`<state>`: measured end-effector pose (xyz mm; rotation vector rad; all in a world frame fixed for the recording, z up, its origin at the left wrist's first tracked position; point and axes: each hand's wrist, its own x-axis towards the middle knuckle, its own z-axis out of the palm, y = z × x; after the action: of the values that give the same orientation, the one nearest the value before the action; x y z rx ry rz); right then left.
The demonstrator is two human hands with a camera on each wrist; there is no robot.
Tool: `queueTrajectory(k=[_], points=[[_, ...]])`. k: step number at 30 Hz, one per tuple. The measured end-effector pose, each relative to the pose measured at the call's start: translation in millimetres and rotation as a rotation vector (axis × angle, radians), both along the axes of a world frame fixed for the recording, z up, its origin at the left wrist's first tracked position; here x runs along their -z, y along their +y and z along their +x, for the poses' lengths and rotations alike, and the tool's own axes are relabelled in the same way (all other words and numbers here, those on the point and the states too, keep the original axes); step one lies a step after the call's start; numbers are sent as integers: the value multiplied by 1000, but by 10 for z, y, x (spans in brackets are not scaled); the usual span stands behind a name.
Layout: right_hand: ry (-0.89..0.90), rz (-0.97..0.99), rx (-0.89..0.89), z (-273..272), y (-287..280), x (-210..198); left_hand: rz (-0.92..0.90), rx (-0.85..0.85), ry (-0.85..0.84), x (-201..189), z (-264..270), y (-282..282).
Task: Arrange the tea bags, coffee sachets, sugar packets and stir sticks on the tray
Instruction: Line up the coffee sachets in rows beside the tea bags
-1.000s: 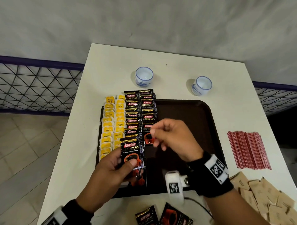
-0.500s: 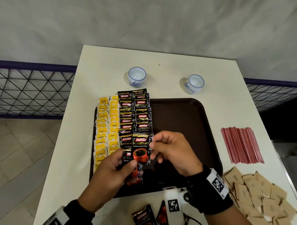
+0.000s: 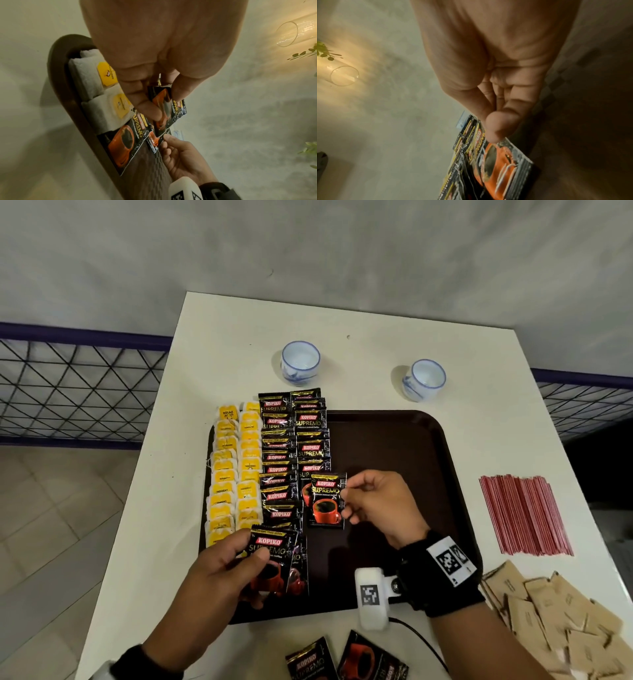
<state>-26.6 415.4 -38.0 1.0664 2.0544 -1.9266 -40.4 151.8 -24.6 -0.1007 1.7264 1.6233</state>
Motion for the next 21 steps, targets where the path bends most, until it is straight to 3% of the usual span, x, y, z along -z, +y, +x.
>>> queueTrajectory(k=[21], points=[[-51,140,-26,-132,-187,103,-15,25,2,-56,20,11]])
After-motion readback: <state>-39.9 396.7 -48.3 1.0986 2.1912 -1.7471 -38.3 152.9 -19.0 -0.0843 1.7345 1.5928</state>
